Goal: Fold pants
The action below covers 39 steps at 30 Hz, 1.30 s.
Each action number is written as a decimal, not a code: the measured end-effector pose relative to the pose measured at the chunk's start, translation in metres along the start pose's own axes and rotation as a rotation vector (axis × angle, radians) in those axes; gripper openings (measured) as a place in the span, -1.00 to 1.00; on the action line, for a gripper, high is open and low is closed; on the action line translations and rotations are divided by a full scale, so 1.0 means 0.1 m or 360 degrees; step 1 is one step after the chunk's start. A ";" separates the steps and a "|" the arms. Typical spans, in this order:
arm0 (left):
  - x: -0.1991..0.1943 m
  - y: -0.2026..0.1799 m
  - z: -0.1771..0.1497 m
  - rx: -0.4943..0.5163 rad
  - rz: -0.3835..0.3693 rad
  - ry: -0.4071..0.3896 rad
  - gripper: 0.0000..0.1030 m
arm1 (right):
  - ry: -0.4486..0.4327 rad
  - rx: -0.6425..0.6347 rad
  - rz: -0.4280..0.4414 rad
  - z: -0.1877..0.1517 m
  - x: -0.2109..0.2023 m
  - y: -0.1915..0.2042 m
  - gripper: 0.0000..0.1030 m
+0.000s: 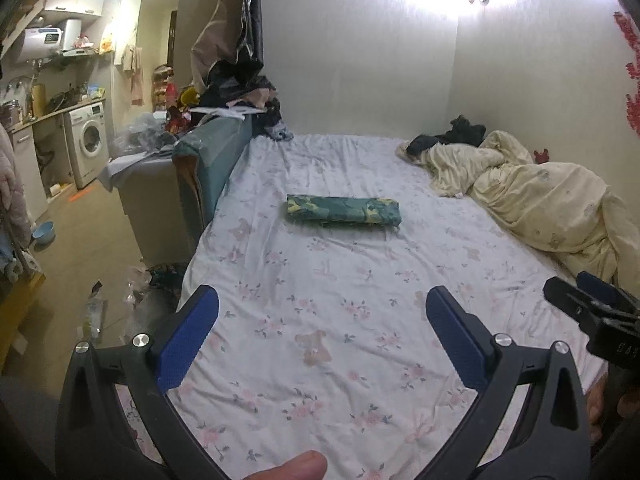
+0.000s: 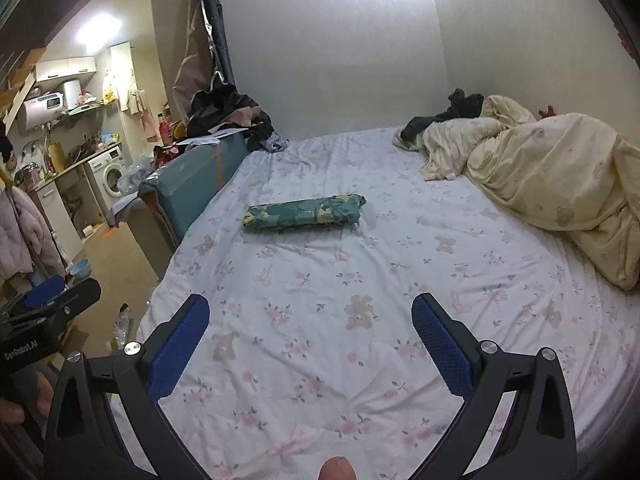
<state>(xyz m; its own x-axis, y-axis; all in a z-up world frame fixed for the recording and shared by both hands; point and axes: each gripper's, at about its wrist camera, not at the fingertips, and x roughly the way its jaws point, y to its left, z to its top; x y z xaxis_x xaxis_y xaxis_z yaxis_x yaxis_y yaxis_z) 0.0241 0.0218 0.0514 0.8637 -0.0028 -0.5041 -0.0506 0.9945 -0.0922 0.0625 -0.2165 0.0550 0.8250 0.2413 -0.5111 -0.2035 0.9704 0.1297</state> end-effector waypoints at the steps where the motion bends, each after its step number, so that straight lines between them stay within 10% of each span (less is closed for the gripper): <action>1: -0.03 -0.02 -0.05 0.0017 -0.0010 -0.0001 0.98 | -0.0012 -0.0005 0.0002 -0.06 -0.04 0.01 1.00; 39: 0.18 -0.23 -0.33 0.0134 -0.0039 0.0046 0.98 | 0.0029 -0.0025 -0.0034 -0.52 0.11 0.07 1.00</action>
<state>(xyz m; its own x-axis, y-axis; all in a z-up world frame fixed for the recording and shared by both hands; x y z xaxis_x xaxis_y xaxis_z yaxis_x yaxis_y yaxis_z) 0.0238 -0.0048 0.0161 0.8493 -0.0293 -0.5272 0.0139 0.9994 -0.0331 0.0430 -0.2072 0.0059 0.8196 0.2204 -0.5289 -0.1943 0.9753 0.1054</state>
